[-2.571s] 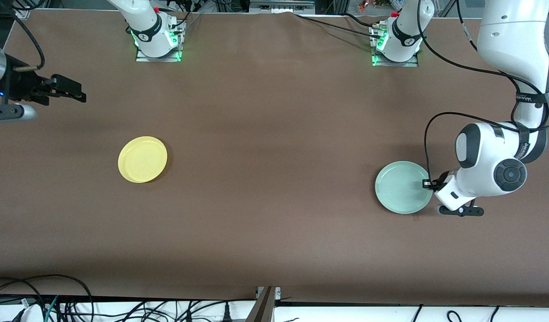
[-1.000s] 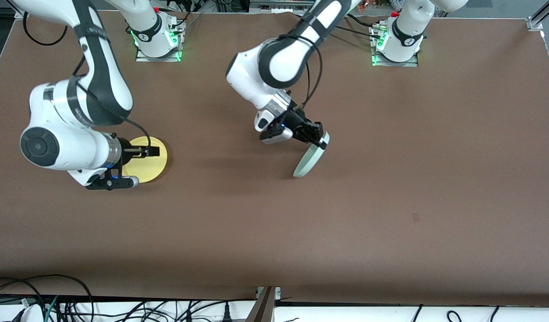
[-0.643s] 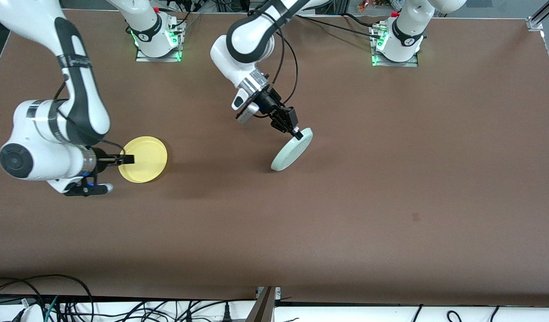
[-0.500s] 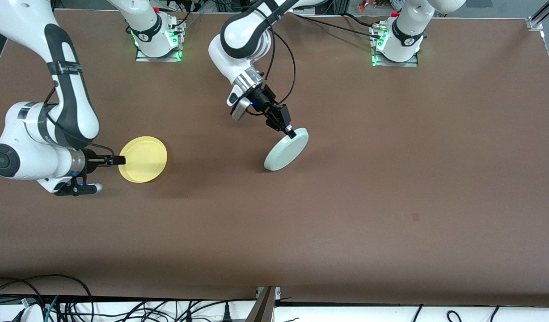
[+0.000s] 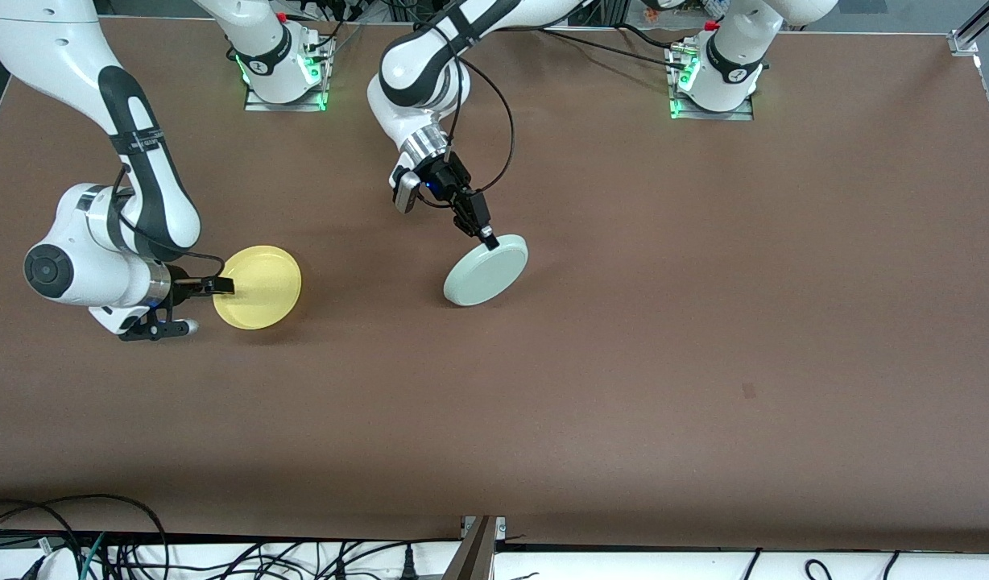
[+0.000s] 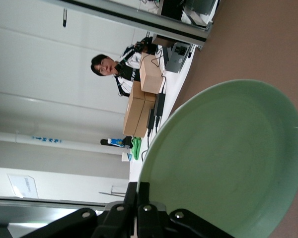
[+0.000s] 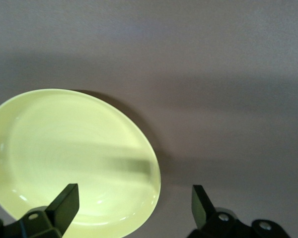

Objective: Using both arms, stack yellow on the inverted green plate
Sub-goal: 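Flip the green plate upside down with the left gripper, then lower the inverted green plate beside the yellow plate with the left gripper, then open the left gripper and withdraw while the right gripper lifts the yellow plate, then set the yellow plate onto the green plate while the left gripper retreats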

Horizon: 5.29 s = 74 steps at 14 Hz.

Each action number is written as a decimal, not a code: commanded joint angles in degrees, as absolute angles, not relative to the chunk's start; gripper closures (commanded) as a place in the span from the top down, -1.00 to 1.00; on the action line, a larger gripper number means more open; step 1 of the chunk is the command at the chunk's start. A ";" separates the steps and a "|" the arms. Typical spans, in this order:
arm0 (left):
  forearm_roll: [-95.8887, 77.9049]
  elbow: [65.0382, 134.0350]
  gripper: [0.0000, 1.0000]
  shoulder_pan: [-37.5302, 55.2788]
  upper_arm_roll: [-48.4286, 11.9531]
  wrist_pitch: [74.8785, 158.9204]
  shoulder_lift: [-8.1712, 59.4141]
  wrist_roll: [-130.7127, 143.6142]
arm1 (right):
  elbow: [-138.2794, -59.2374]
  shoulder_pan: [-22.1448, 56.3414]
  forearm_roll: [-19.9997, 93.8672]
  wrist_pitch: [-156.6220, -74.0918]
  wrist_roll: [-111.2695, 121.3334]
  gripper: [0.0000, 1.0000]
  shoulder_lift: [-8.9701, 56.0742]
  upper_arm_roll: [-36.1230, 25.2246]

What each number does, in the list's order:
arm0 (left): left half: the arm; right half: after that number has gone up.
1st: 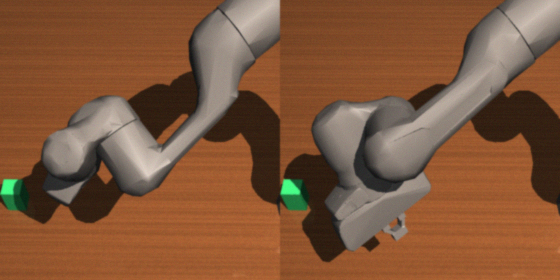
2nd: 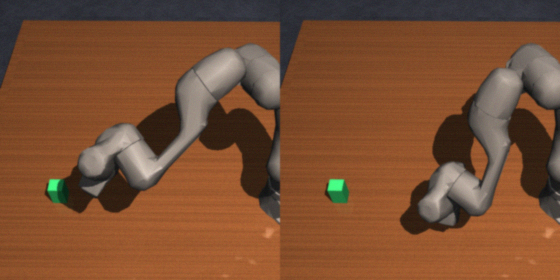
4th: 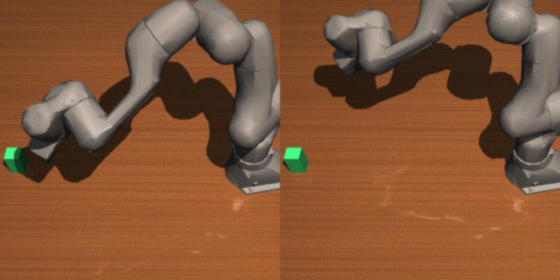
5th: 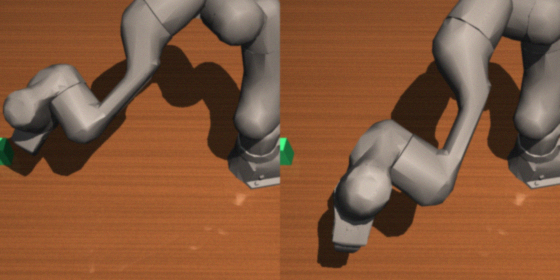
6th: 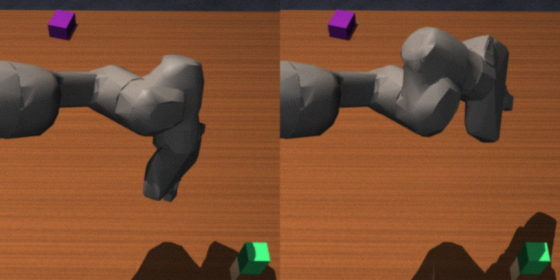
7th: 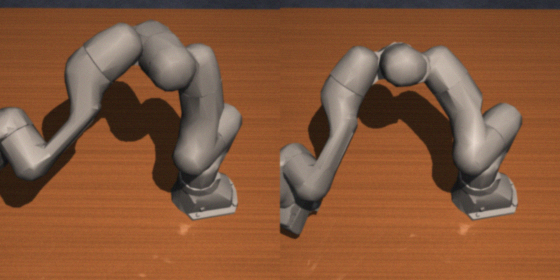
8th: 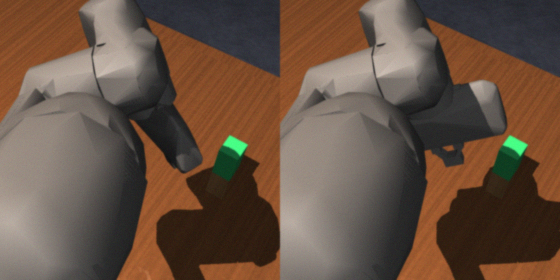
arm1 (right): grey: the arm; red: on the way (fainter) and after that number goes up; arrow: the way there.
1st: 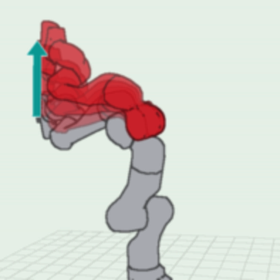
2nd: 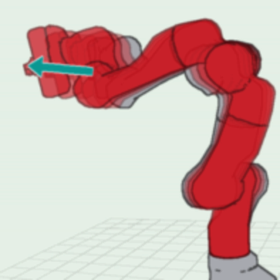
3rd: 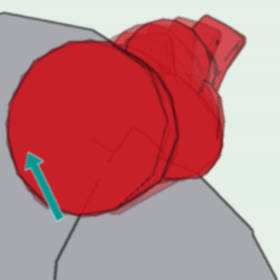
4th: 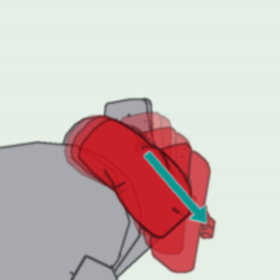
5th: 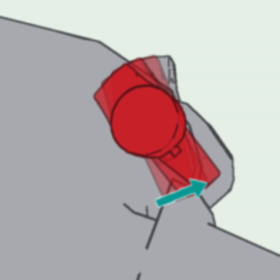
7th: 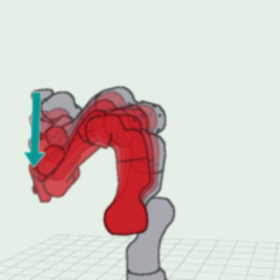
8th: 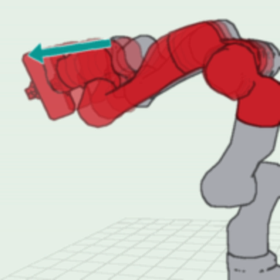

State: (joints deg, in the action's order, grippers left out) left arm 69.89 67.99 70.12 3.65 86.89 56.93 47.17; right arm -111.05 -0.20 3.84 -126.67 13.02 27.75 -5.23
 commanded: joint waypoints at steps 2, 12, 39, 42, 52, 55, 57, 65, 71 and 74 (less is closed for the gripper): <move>71.89 65.21 -0.88 72.24 4.57 85.26 59.59 46.85 | -113.99 -3.25 4.74 -129.90 14.85 1.00 26.37 -4.57; 60.59 64.60 1.00 75.06 2.90 83.85 60.29 59.65 | -116.28 -4.22 6.94 -132.54 14.85 0.51 28.39 -4.48; 15.29 70.92 1.00 65.65 0.26 139.13 59.68 78.86 | -96.59 -3.43 19.16 -105.03 10.05 -1.00 27.69 0.61; 14.42 72.16 1.00 63.91 0.09 136.68 57.93 62.98 | -96.50 -3.43 19.07 -105.12 7.38 -1.00 27.69 2.20; 13.62 71.98 1.00 43.70 -17.49 111.12 45.90 44.59 | -95.62 1.23 19.25 -105.82 1.06 -1.00 27.86 2.37; 13.54 71.98 1.00 37.47 -17.75 106.97 41.41 39.03 | -95.62 1.23 19.60 -105.82 1.05 -1.00 27.95 2.37; 13.54 71.90 1.00 32.46 -17.75 105.04 38.60 37.37 | -95.62 1.75 20.47 -105.82 1.05 -1.00 27.95 2.37; 5.55 71.72 1.00 9.61 -18.19 95.81 28.14 17.16 | -95.89 9.75 20.83 -109.77 1.05 -1.00 29.26 2.37; 2.46 72.25 1.00 -0.87 -18.19 87.29 20.58 10.73 | -103.34 15.03 20.74 -114.43 -0.43 -1.00 28.57 2.29; 2.46 76.44 1.00 -3.86 -18.19 86.48 14.18 8.00 | -107.04 15.03 20.65 -114.70 -0.44 -1.00 26.72 2.29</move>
